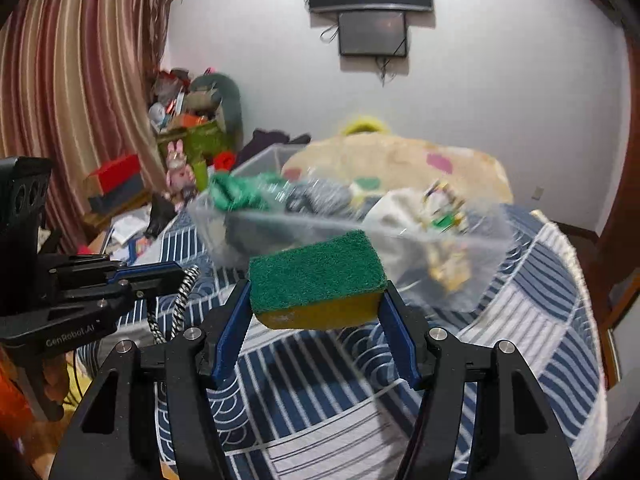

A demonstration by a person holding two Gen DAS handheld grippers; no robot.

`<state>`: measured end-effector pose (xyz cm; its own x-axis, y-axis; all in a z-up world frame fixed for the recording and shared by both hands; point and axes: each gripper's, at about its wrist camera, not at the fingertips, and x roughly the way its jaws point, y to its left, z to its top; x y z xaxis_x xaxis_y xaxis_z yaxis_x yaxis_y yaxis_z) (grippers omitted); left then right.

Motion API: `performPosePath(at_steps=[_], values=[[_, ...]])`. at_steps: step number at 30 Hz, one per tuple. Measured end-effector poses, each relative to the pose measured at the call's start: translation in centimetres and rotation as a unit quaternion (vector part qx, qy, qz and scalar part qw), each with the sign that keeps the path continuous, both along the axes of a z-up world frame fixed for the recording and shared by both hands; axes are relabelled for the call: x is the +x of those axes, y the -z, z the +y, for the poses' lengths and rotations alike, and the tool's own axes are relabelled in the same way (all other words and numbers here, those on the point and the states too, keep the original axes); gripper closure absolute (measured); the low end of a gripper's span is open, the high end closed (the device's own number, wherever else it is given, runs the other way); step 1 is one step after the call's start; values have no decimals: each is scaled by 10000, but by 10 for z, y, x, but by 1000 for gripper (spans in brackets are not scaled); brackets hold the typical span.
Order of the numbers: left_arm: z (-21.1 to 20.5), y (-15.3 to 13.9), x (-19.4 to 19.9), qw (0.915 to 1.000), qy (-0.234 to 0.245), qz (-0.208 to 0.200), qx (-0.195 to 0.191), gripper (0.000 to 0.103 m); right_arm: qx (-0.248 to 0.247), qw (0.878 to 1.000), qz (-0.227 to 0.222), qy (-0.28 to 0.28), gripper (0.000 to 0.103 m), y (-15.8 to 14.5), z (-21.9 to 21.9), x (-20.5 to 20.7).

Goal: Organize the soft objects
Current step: 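Grasp the green-and-yellow sponge with the right tool while the left tool grasps the beaded bracelet, then release the sponge into the box while the left tool drops the bracelet in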

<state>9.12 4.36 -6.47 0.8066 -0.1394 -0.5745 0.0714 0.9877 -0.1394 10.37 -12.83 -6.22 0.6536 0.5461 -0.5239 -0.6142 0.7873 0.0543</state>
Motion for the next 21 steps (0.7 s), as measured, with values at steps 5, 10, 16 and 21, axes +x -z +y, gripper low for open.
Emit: performPosePath(at_steps=[5, 10, 16, 21], values=[[4, -21, 12, 9995, -190, -228, -56, 97, 176, 9993, -235, 233, 44, -17, -15, 2], [10, -39, 27, 9982, -360, -420, -239, 97, 323, 9981, -375, 373, 44, -29, -20, 9], [9, -51, 48, 9968, -562, -570, -80, 97, 360, 9975, -489, 369, 44, -38, -12, 22], [12, -49, 65, 9964, -706, -458, -99, 97, 340, 9980, -419, 344, 44, -36, -1, 34]])
